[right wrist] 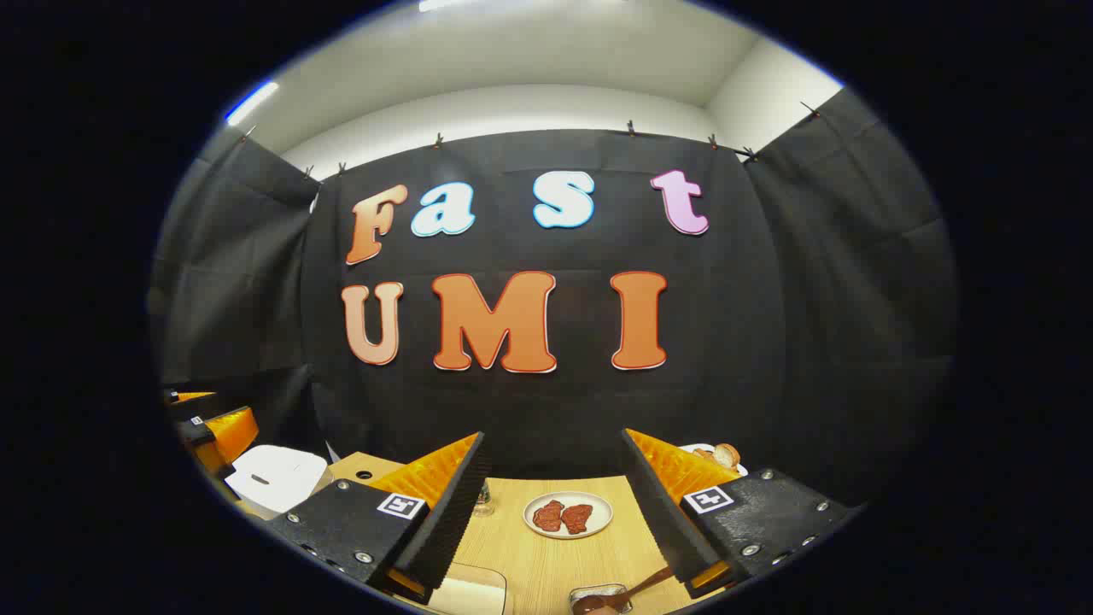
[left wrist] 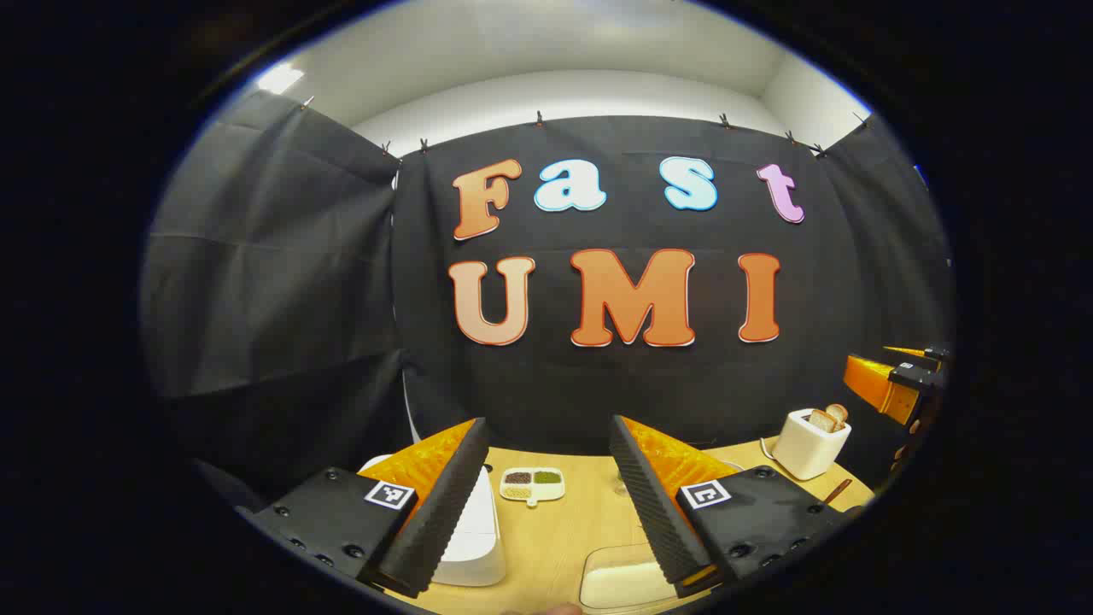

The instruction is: Close the left gripper, press the button to open the rice cooker; take a wooden spoon from the chopstick holder with the right hand, scoop a spoonful of rice and pour it into the rice cooker, then put the wooden spoon back into the chopstick holder.

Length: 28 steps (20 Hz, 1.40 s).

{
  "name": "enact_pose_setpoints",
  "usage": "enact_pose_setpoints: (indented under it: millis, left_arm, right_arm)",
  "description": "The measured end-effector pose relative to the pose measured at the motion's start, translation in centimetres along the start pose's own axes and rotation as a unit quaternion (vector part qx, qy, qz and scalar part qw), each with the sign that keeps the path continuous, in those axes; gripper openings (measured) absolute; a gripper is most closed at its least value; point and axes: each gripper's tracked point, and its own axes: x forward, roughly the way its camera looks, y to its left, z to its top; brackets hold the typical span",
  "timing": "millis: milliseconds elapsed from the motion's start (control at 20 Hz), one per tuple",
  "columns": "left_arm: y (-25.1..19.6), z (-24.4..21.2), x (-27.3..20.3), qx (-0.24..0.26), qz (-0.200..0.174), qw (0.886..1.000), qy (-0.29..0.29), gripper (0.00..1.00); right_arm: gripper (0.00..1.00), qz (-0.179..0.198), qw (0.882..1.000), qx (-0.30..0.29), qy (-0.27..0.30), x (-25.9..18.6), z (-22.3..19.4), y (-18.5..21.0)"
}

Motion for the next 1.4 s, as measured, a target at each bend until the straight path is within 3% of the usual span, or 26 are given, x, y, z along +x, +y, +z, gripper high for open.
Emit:
enact_pose_setpoints:
  millis: [1000, 1300, 1400]
  left_arm:
    - [2.5, 1.2, 0.8, 0.034, 0.007, 0.999, -0.018, 0.97]
    - [6.3, 1.3, 2.7, 0.055, 0.028, 0.998, 0.003, 0.61]
    - [9.3, 1.1, 3.7, 0.05, 0.057, 0.997, 0.016, 0.22]
  right_arm:
    - [0.95, -0.028, 0.999, -0.02, 0.011, -0.6, -0.9, -1.3]
    - [0.94, -0.051, 0.998, -0.025, 0.02, -1.0, -1.9, -2.5]
    - [0.94, -0.061, 0.997, -0.034, 0.022, -1.0, -2.0, -3.0]
